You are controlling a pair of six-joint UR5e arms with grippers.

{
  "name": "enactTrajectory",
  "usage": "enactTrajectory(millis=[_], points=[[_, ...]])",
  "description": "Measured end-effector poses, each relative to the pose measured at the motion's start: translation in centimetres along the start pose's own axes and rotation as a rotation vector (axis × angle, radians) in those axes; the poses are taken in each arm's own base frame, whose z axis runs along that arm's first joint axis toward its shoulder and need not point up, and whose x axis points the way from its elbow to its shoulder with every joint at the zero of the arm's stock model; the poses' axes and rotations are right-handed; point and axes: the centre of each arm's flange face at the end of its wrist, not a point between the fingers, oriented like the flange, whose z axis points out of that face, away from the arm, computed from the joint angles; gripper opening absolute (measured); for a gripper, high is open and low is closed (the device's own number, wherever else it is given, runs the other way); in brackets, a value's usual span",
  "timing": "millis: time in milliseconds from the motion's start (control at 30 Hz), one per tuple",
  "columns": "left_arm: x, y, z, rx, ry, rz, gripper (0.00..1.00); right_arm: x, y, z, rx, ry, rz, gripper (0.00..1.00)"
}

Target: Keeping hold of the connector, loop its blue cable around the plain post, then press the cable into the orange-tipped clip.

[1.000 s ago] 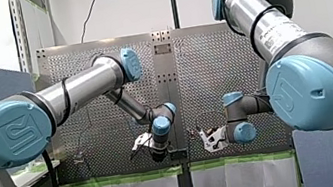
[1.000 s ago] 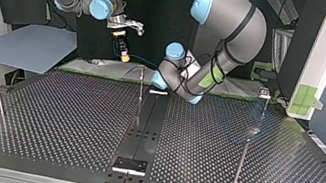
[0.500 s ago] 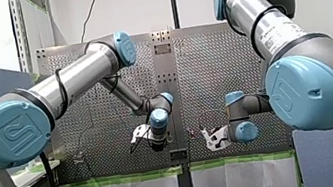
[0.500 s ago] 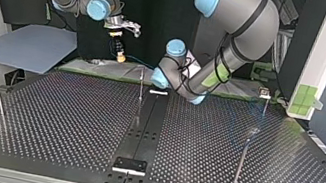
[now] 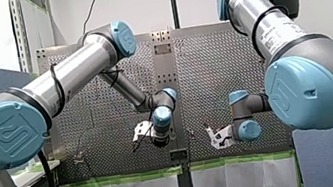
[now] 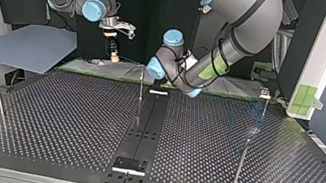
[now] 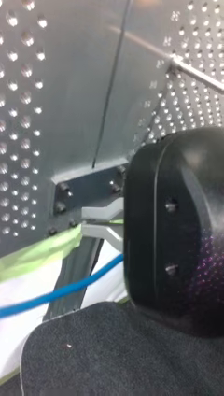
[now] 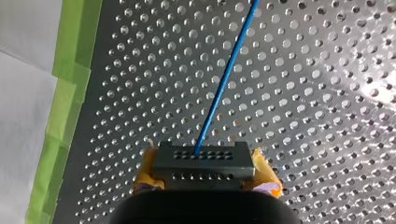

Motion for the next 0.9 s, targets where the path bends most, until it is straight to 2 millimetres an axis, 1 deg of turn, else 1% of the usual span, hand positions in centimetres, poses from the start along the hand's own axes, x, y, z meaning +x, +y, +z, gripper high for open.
enactTrajectory(millis=[100,200,367,500,667,767,900], points=[[1.1,-0.2,0.0,0.002,-0.001,0.002,0.01,-0.1,0.1,0.0,-0.002,-0.001,0.001,0.00],[1.8,-0.3,0.0,0.000,-0.011,-0.002,0.01,-0.1,0.2,0.0,-0.003,-0.003,0.000,0.00],[1.8,-0.9,-0.2,-0.006,-0.044,-0.016,0.01,-0.1,0.3,0.0,-0.006,-0.004,0.001,0.00],[1.9,-1.4,-0.7,-0.013,-0.075,-0.029,0.01,-0.1,0.2,0.0,-0.006,-0.001,0.001,0.00],[1.5,-1.1,-1.8,-0.022,-0.109,-0.052,0.01,-0.1,0.2,0.0,-0.007,0.001,0.000,0.00],[1.9,-1.0,-2.2,-0.023,-0.122,-0.060,0.01,-0.1,0.2,0.0,-0.006,0.001,0.001,0.00],[2.7,-1.6,-2.5,-0.016,-0.146,-0.072,0.01,-0.1,0.3,0.0,-0.006,-0.005,0.002,0.00]])
